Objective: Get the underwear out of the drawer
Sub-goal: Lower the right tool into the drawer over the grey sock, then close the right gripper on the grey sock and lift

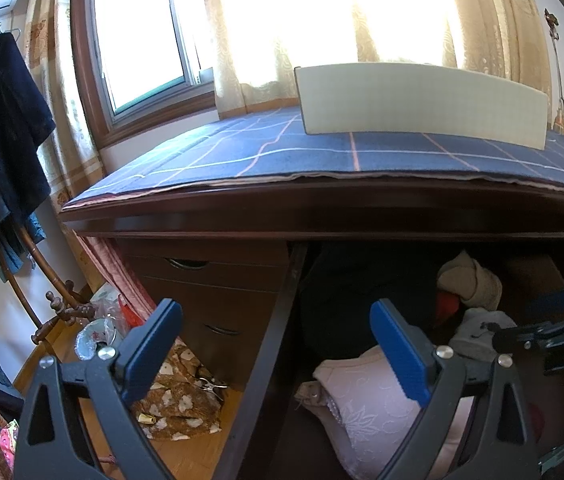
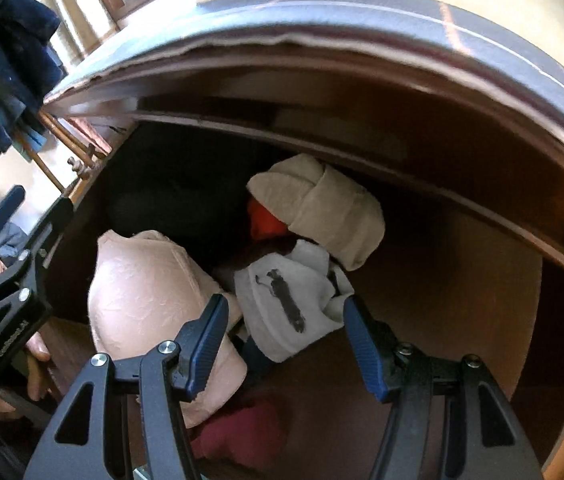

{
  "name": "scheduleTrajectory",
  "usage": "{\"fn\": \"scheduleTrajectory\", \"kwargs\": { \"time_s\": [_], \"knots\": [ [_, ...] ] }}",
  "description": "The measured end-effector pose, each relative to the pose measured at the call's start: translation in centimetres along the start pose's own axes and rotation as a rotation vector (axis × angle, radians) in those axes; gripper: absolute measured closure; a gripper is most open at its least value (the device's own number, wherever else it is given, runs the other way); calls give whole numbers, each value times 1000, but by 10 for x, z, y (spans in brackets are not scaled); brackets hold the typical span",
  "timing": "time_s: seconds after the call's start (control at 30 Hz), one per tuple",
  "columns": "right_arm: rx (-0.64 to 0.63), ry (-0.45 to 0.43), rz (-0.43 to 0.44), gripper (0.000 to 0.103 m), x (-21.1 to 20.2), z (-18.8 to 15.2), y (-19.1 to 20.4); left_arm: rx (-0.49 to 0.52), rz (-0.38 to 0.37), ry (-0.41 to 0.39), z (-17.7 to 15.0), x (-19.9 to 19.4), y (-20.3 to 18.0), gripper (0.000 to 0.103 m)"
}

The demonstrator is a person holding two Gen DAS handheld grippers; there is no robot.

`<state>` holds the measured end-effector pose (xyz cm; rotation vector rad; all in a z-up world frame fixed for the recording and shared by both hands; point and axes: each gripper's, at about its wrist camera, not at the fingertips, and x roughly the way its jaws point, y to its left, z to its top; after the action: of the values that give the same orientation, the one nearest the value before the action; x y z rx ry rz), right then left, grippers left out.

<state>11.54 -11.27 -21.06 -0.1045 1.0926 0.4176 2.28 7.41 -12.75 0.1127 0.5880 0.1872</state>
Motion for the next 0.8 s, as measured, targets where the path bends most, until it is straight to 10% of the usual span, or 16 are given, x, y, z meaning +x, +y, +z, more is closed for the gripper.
{"fn": "scheduleTrajectory", "kwargs": {
  "time_s": [0.37, 0.8],
  "knots": [
    [-41, 121, -25, 41, 37, 16, 7, -6, -7, 1, -1, 2, 0, 6],
    [-98, 159, -61, 78, 47, 11, 25, -1, -4, -1, -2, 1, -2, 6]
  ]
}}
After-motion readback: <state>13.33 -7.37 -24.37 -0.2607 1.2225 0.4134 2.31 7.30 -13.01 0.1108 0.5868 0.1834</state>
